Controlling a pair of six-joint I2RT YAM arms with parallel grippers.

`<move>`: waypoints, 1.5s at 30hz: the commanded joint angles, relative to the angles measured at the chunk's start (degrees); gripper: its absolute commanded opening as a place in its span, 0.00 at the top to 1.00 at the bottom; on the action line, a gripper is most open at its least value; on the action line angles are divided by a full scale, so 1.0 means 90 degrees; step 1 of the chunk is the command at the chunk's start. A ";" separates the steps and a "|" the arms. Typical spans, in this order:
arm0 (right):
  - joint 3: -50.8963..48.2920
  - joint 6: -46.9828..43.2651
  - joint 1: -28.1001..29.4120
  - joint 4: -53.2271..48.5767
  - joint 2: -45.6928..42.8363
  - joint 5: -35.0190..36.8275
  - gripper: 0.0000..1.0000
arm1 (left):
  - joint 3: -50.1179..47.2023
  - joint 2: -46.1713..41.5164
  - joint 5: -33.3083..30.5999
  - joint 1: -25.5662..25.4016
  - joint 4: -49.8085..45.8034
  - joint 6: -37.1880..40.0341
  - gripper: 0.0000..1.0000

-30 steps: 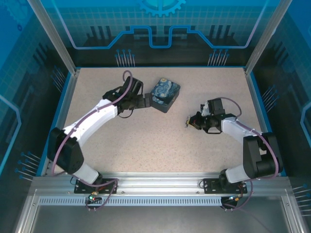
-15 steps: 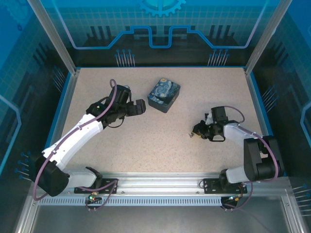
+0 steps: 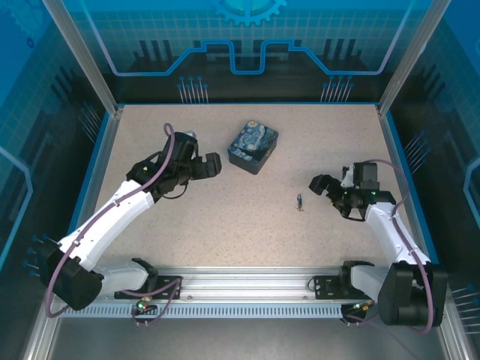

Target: Unlock the padlock with the key

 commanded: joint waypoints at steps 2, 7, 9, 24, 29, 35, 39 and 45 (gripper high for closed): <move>0.0587 -0.0273 -0.0093 -0.0710 -0.0164 0.0460 0.00 | -0.0366 -0.0411 -0.0762 -0.0028 0.0412 0.0321 0.01; 0.1013 -0.0324 -0.0087 -0.0756 -0.0229 0.1362 0.00 | -0.1133 -0.1085 -0.1445 -0.0019 0.1453 0.0853 0.01; 0.1101 -0.0310 -0.0084 -0.0664 -0.0262 0.1920 0.00 | -0.1603 -0.1420 -0.1865 -0.0026 0.2092 0.1075 0.01; 0.1012 -0.0808 -0.0037 0.0369 0.0291 0.1183 0.00 | -0.3320 -0.2018 -0.2950 0.0112 0.4011 0.2034 0.01; 0.0749 -0.0398 0.0580 0.1048 0.0966 0.0076 0.00 | -0.3213 -0.1964 -0.2932 0.0119 0.3913 0.1914 0.01; 0.0601 0.0077 0.1572 0.1619 0.1507 -0.0119 0.00 | -0.3124 -0.1803 -0.2885 0.0130 0.3916 0.1748 0.01; 0.0669 0.0236 0.2143 0.1811 0.1911 0.0094 0.00 | -0.3118 -0.1712 -0.2856 0.0124 0.3978 0.1693 0.01; 0.0569 0.0338 0.2477 0.2082 0.2428 0.0092 0.00 | -0.3080 -0.1657 -0.2843 0.0126 0.3987 0.1670 0.01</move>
